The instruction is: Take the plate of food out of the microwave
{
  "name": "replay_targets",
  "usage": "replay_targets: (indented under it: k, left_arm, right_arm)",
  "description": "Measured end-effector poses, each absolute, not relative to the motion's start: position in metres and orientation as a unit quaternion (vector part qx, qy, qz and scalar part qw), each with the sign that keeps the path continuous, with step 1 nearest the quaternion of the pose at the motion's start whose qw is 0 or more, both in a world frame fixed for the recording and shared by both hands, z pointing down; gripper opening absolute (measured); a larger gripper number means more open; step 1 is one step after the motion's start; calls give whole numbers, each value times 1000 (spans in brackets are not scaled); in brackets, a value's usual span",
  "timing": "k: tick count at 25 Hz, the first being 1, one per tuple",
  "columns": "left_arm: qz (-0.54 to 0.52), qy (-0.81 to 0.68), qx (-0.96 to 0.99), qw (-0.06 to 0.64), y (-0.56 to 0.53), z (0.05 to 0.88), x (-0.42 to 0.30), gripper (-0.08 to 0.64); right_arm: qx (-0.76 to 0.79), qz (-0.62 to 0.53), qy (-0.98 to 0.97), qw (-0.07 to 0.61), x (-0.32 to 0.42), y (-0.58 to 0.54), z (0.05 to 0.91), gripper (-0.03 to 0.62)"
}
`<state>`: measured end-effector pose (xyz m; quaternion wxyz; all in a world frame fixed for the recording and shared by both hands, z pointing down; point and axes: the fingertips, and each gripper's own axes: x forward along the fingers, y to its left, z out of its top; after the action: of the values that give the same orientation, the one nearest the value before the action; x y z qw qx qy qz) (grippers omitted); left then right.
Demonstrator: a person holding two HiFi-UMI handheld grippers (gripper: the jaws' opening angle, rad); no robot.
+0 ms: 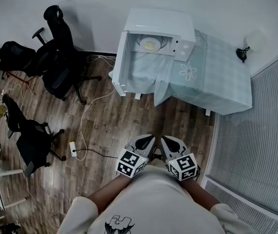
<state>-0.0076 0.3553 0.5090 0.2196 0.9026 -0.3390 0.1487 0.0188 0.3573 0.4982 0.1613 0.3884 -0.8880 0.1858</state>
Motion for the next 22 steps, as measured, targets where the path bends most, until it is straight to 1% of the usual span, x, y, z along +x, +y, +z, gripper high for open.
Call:
replay_targets:
  k: [13, 22]
  left_arm:
    - [145, -344, 900, 225, 351, 510, -16, 5]
    - [136, -343, 902, 224, 333, 511, -47, 5]
  right_arm:
    - [386, 190, -887, 169, 13, 354, 502, 12]
    - [371, 228, -883, 173, -25, 339, 515, 14]
